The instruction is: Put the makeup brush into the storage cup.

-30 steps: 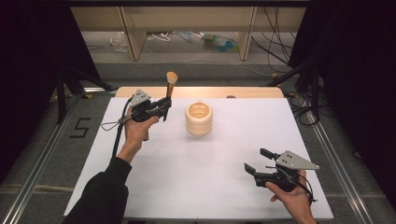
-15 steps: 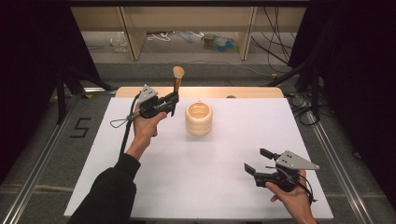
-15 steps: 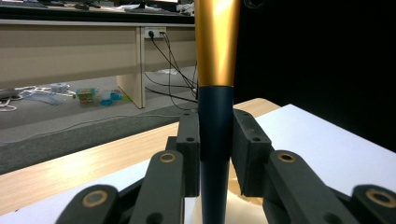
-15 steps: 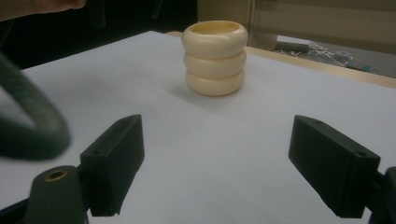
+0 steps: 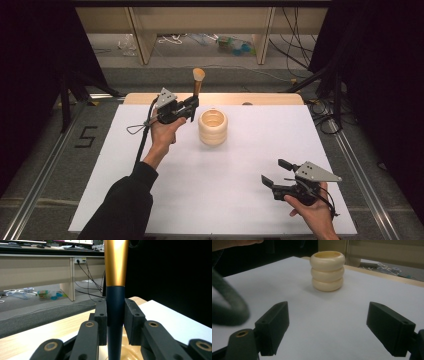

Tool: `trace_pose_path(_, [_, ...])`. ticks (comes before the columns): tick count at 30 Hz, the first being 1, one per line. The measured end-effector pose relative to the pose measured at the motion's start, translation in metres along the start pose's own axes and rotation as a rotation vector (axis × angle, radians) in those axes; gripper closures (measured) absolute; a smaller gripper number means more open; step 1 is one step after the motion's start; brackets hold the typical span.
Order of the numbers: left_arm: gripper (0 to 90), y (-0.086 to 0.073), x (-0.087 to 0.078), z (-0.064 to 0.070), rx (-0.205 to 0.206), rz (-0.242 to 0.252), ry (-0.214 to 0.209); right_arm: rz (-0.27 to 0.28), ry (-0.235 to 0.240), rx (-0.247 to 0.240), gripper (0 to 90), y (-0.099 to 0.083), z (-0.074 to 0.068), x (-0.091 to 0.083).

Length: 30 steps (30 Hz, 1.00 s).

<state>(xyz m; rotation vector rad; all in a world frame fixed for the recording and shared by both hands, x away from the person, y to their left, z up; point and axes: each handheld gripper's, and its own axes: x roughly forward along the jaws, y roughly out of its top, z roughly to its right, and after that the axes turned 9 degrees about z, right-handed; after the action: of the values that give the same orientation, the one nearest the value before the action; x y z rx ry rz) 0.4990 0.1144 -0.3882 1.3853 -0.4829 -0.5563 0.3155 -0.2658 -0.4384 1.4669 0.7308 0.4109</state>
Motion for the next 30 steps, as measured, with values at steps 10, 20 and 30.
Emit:
trace_pose_path(10, [74.3, 0.000, 0.012, 0.011, 0.015, 0.000, -0.014, 0.001, 0.004, 0.000, 19.4, 0.000, 0.000, 0.000])
trace_pose_path(20, [74.2, -0.002, 0.023, 0.018, -0.012, 0.013, -0.028, 0.001, 0.005, 0.001, 19.4, 0.000, 0.000, 0.000])
trace_pose_path(30, [74.3, -0.006, 0.031, 0.021, -0.010, 0.028, -0.037, -0.004, 0.008, 0.000, 19.5, 0.000, -0.001, 0.000])
